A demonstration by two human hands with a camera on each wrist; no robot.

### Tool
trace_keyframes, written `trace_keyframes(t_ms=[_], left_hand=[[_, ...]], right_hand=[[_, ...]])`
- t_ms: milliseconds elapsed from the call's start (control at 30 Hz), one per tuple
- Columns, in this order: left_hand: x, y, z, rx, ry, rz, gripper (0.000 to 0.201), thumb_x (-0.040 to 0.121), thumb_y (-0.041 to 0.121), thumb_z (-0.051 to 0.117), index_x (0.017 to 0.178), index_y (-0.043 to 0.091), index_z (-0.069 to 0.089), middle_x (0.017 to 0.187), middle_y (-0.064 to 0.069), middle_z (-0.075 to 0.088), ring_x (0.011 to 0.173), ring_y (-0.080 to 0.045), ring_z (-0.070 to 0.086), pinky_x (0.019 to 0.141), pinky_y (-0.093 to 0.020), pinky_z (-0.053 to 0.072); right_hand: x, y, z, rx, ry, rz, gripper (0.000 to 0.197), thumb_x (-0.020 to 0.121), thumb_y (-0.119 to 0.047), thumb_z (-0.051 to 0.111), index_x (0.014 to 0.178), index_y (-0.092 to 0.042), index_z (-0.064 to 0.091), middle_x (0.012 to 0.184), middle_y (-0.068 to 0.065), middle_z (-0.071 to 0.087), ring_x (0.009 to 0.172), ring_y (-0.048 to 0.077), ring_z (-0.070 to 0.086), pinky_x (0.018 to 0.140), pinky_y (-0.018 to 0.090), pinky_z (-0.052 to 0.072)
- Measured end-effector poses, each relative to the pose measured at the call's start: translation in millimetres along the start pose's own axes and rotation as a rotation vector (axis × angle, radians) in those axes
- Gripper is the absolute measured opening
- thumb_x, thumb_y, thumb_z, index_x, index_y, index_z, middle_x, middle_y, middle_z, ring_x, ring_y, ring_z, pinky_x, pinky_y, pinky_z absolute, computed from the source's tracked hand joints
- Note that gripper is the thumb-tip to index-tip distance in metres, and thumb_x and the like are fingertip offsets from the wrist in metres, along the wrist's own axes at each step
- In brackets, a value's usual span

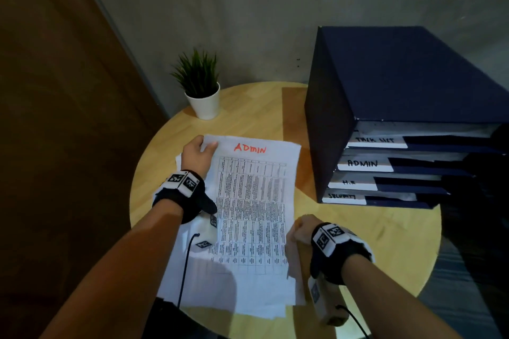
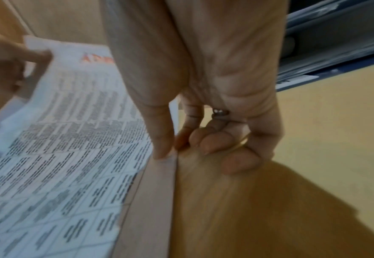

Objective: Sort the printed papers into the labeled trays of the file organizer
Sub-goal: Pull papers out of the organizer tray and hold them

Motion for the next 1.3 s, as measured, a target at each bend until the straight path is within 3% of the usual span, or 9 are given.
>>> trace_keyframes(t_ms=[133,233,500,667,800,900,1067,1200,1300], left_hand=[[-16,48,-17,-0.145,-0.106,0.030,0.018,0.093,0.014,0.055,0.108,0.006,0.062,0.106,-0.015,0.068,0.087,-0.022,0.068,0.082,-0.037,0.057],[-32,84,-30,-0.286,-0.200,0.056,0.017,0.099,0.012,0.043,0.103,0.011,0.059,0.078,0.003,0.072,0.057,0.001,0.066,0.052,-0.013,0.052],[-74,179,-62,-0.570,-0.372,0.196,0.024,0.100,0.019,0.037,0.106,0.010,0.059,0.094,-0.003,0.074,0.094,-0.020,0.067,0.096,-0.039,0.050],[-97,195,-64,-0.636,-0.357,0.215,0.018,0.099,0.017,0.040,0.103,0.016,0.058,0.094,0.000,0.072,0.091,-0.017,0.066,0.088,-0.038,0.054],[-117,168,-44,-0.269,-0.361,0.167,0.006,0.096,0.022,0.051,0.099,0.023,0.056,0.075,0.014,0.066,0.055,0.003,0.060,0.054,-0.018,0.046],[-139,137,-21,-0.001,-0.508,0.079,0.045,0.072,0.050,0.074,0.107,0.022,0.064,0.095,0.005,0.072,0.079,-0.010,0.070,0.071,-0.026,0.058],[-172,95,9,0.069,-0.651,-0.105,0.078,0.046,0.049,0.089,0.110,0.015,0.062,0.106,-0.007,0.072,0.081,-0.018,0.070,0.074,-0.030,0.058],[-195,95,32,0.241,-0.654,-0.079,0.023,0.090,0.014,0.061,0.111,0.006,0.058,0.099,-0.003,0.062,0.060,0.000,0.058,0.046,-0.009,0.045],[-207,83,49,0.258,-0.674,-0.104,0.031,0.091,0.010,0.058,0.119,-0.003,0.058,0.114,-0.009,0.062,0.077,-0.018,0.062,0.068,-0.023,0.050]], right_hand=[[-27,-15,-31,0.345,0.161,-0.141,0.068,0.077,-0.028,0.075,0.132,-0.011,0.038,0.129,0.004,0.052,0.120,0.027,0.052,0.098,0.035,0.043],[-61,-41,-57,0.522,0.254,-0.319,0.085,0.074,-0.024,0.077,0.143,-0.014,0.028,0.144,0.008,0.042,0.130,0.027,0.043,0.108,0.043,0.038],[-142,-88,-93,0.723,0.182,-0.560,0.037,0.074,-0.017,0.077,0.106,-0.018,0.060,0.120,0.007,0.064,0.116,0.024,0.058,0.110,0.046,0.037],[-177,-78,-104,0.758,0.209,-0.570,0.027,0.086,-0.013,0.065,0.111,-0.010,0.058,0.125,0.012,0.059,0.117,0.022,0.053,0.109,0.035,0.034],[-193,-56,-114,0.911,0.282,-0.536,0.052,0.090,-0.018,0.060,0.135,0.000,0.043,0.131,0.007,0.051,0.129,0.017,0.041,0.112,0.038,0.027],[-203,-41,-121,1.018,0.336,-0.516,0.050,0.092,-0.016,0.058,0.137,-0.002,0.043,0.135,0.010,0.050,0.133,0.023,0.041,0.111,0.039,0.028],[-215,-4,-112,1.151,0.372,-0.427,0.054,0.092,-0.019,0.058,0.140,-0.004,0.039,0.145,0.011,0.042,0.136,0.028,0.038,0.115,0.042,0.026],[-217,42,-94,1.214,0.416,-0.291,0.059,0.095,-0.017,0.054,0.144,0.003,0.027,0.150,0.015,0.034,0.139,0.031,0.032,0.113,0.040,0.026],[-214,67,-79,1.303,0.379,-0.246,0.052,0.096,-0.009,0.051,0.142,0.005,0.031,0.148,0.015,0.036,0.138,0.029,0.035,0.115,0.037,0.026]])
Point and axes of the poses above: each hand's wrist, its own x-axis towards the middle knuckle, its own z-axis out of the palm, y = z × x, the point moved 10 cm from there along x, towards the middle knuckle
